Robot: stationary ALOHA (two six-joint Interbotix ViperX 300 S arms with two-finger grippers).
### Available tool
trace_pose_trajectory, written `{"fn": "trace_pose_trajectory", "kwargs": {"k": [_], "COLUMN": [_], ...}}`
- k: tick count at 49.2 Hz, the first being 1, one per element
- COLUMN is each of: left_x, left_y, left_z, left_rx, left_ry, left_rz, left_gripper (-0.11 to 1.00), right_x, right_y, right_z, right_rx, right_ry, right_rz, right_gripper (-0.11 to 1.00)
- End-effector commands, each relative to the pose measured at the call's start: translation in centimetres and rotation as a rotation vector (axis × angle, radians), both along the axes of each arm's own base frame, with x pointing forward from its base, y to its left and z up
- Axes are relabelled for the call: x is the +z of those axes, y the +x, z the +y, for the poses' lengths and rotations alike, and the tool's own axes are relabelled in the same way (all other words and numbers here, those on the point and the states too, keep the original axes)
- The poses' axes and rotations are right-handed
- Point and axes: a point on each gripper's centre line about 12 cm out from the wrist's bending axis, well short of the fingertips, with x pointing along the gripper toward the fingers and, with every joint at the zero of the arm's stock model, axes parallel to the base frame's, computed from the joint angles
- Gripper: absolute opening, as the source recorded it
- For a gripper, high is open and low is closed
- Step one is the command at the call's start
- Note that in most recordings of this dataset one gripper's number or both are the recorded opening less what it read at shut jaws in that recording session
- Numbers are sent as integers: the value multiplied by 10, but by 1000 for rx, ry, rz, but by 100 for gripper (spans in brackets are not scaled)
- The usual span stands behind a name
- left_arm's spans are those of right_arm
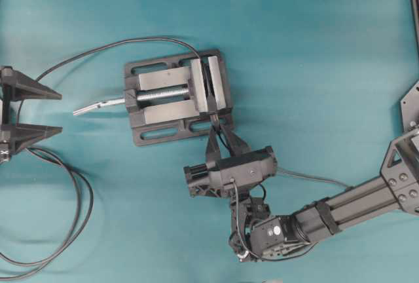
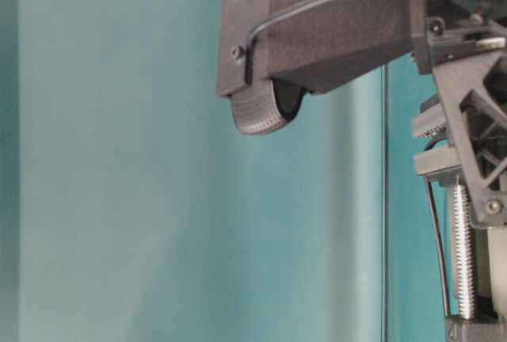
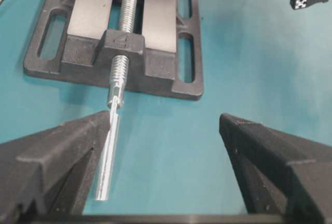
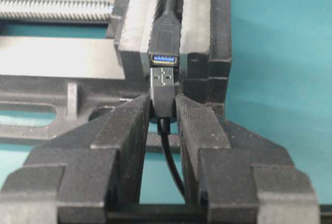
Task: Insert the USB cable into the fixed female connector.
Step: 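Push the USB plug forward into the blue port with the right gripper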
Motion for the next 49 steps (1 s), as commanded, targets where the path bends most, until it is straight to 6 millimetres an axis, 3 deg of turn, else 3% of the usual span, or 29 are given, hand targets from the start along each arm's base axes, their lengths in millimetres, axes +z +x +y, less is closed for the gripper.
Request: {"fn": "trace_pose_trajectory", "kwargs": {"k": [1,49], "left_x": [4,4], "left_y": [2,2], "left_z": [0,0], "left_rx": [6,6], "left_ry": [-9,-9], "left_rz": [-14,-14], "left_gripper": [100,100], "right_x": [14,9], "right_y": [5,13], "right_z": [-1,-17], "right_rx": [-12,-47], "right_ry": [11,19], "right_rz": [-40,-44], "right_gripper": [21,21]}}
